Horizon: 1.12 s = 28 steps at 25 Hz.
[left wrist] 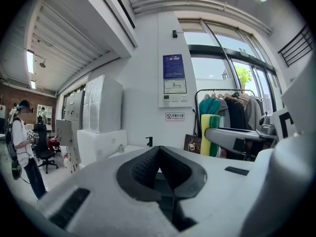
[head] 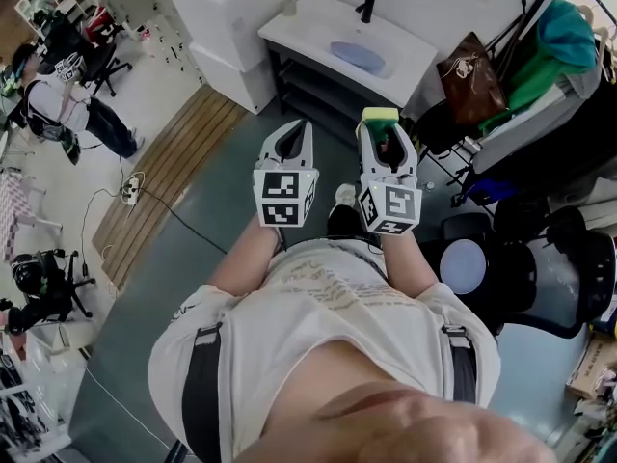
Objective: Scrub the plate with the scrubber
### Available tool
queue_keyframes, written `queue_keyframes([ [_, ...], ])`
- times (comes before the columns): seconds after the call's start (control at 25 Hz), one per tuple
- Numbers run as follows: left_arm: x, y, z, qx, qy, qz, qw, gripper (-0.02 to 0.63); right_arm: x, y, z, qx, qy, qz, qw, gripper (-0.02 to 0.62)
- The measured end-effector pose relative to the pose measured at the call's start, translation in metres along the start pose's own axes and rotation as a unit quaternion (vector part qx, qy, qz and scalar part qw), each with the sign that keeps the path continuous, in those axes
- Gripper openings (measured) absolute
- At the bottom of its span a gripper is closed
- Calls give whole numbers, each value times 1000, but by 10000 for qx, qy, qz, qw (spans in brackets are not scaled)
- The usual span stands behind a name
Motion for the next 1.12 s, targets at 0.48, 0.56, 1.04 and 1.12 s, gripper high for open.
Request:
queue_keyframes([
  [0.48,-99,-7,-23,58,-27,-46,10000,20,-87,10,54,-51,36,-28,10000,199],
  [0.56,-120,-9,-25,72,-13,-65,10000,20,-105,11,66,-66,36,-39,10000,199],
  [1.04,-241,-29,-45,-5,-106,-189,9998,20,-217,20,134,-213,-85,-121,9997,199],
  [1.12,-261,-33,-49,-7,-104,-205,9997,20,-236,18,144,-228,-114,-124,9996,200],
])
Point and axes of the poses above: the fingertips, and each gripper's own axes: x backward along the fingers, z to its right, y out of its underside, the point moved 3 cm from there along x, backward along the fingers, and after that the axes turned 5 degrees about -x, right-handed, at the moved point
